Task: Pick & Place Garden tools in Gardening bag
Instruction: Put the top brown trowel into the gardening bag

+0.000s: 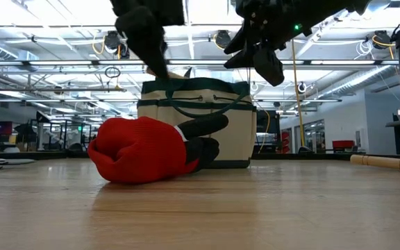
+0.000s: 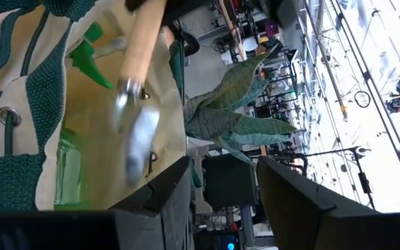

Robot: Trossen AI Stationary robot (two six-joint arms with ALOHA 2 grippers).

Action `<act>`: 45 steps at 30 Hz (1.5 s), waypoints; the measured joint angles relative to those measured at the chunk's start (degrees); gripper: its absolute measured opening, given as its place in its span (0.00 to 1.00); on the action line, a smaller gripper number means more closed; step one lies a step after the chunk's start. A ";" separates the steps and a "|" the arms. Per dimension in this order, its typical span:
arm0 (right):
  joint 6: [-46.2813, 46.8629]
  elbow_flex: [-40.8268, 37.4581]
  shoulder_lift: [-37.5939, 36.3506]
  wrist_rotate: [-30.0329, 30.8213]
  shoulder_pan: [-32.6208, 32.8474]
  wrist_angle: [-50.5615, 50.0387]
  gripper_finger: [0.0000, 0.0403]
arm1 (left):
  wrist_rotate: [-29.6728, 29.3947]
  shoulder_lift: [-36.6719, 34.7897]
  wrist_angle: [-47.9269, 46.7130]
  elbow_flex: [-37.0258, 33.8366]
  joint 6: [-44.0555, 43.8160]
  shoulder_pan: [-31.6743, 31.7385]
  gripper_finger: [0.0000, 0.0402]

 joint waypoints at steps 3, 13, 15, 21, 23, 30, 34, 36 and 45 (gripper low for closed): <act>0.00 0.00 0.00 -0.03 0.00 0.02 0.39 | 3.69 0.28 3.10 0.00 2.17 0.82 0.22; 1.05 0.00 0.00 -0.05 0.00 0.00 0.39 | 4.52 0.84 4.87 0.02 2.98 3.00 0.22; 2.16 0.00 0.00 -0.05 0.00 -0.07 0.39 | 4.65 1.76 5.00 0.06 2.98 3.21 0.22; 2.51 0.00 0.00 -0.01 0.00 -0.42 0.39 | 6.17 5.76 4.79 0.02 4.96 3.28 0.22; 2.56 0.00 0.00 -0.01 0.00 -0.42 0.39 | 6.93 6.49 5.42 0.02 5.74 3.14 0.22; 2.54 0.00 0.00 0.00 0.00 -0.39 0.39 | 7.50 6.46 5.27 0.02 6.27 3.16 0.22; 2.54 0.00 0.00 0.02 0.00 -0.39 0.39 | 7.49 6.44 5.27 0.02 7.21 3.16 0.22; 2.54 0.00 0.00 0.04 0.00 -0.39 0.39 | 7.56 6.44 5.26 0.02 7.24 3.16 0.22; 2.40 0.00 0.00 0.05 0.00 -0.37 0.39 | 8.76 6.44 4.70 0.02 7.11 3.16 0.22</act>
